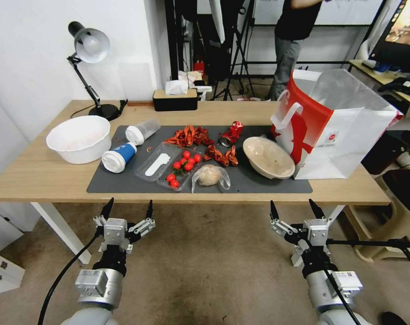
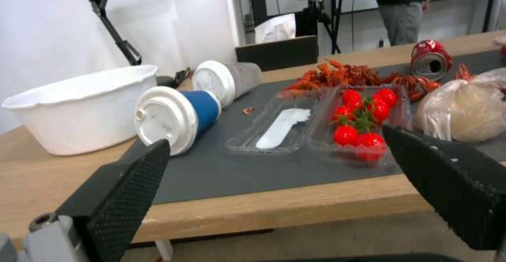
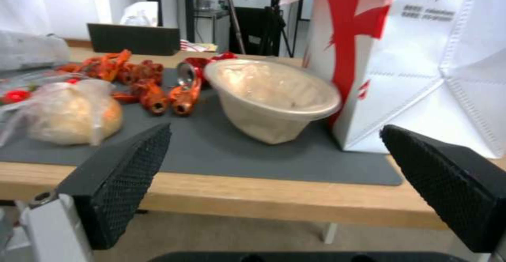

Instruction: Pick up the trash from the table and place it into the takeout bag.

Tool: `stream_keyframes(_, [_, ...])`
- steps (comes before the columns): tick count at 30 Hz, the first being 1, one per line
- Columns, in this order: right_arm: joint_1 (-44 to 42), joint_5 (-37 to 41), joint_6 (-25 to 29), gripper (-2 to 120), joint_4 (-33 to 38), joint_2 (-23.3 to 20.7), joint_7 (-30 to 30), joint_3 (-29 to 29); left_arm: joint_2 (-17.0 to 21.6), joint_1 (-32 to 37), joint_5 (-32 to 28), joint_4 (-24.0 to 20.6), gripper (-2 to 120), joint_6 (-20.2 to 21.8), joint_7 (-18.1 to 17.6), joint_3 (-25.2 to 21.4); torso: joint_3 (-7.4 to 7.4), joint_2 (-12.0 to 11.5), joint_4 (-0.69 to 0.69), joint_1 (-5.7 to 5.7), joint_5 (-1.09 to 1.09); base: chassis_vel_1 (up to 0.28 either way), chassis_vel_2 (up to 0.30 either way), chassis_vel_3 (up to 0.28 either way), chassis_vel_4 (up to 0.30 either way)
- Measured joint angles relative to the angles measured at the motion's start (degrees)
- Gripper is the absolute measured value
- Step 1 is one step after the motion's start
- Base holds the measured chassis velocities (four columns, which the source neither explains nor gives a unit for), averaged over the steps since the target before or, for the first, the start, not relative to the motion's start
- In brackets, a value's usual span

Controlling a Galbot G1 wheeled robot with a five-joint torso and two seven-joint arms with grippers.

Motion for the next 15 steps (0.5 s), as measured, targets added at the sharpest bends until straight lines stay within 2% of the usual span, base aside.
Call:
stream_keyframes(1, [-1.1,-0.6,1.2,100,0.2,1.2,-0.1,-1.8,0.7,-0.6,-0.4,0.6,100,-0.8,-1.7,1.7,0.01,0.0,0.0,0.0,0.06,0.0,0.0,0.0,0.0])
stream_keyframes(2, [-1.5,-1.0,1.8,100,0.2,1.6,0.0,-2.2,1.6,-1.3,-1.0,1.3,100,-1.9,-3.9,3.8,-0.01,0.0,-0.02,-0.01,-0.07,0.0,0.0,0.0,0.0])
stream_keyframes(3, [-1.5,-1.0,1.8,100,0.2,1.6,0.0,-2.2,1.6,-1.3,-1.0,1.3,100,-1.9,-3.9,3.8,-0.01,0.0,-0.02,-0.01,-0.07,0.0,0.0,0.0,0.0])
stream_keyframes(4, [-2.7,-2.0,3.5,100,0.6,2.8,-0.1,-4.3,2.5,-2.1,-1.5,2.1,100,-3.0,-6.2,6.0,0.0,0.0,0.01,0.0,-0.05,0.0,0.0,0.0,0.0])
stream_keyframes(5, [-3.8,-2.8,5.0,100,0.8,4.1,-0.4,-6.3,3.6,-2.9,-2.2,3.0,100,-4.3,-8.9,8.6,0.01,0.0,-0.06,0.0,0.06,0.0,0.0,0.0,0.0])
stream_keyframes(6, [-4.4,-3.3,6.0,100,1.0,4.7,-0.4,-7.1,4.4,-3.7,-2.8,3.7,100,-5.4,-11.0,10.6,0.0,0.0,-0.05,0.0,-0.05,0.0,0.0,0.0,0.0])
stream_keyframes(9, [-4.7,-3.7,6.9,100,1.3,5.2,-0.4,-7.8,4.8,-3.8,-3.7,4.0,100,-6.6,-12.9,12.6,0.0,0.0,-0.01,0.0,0.0,0.0,0.0,0.0,0.0])
stream_keyframes(15, [-4.7,-3.7,6.9,100,1.5,5.2,-0.3,-7.8,4.7,-3.2,-3.9,4.0,100,-6.9,-13.1,12.8,0.01,0.0,-0.01,0.0,-0.01,0.0,0.0,0.0,0.0])
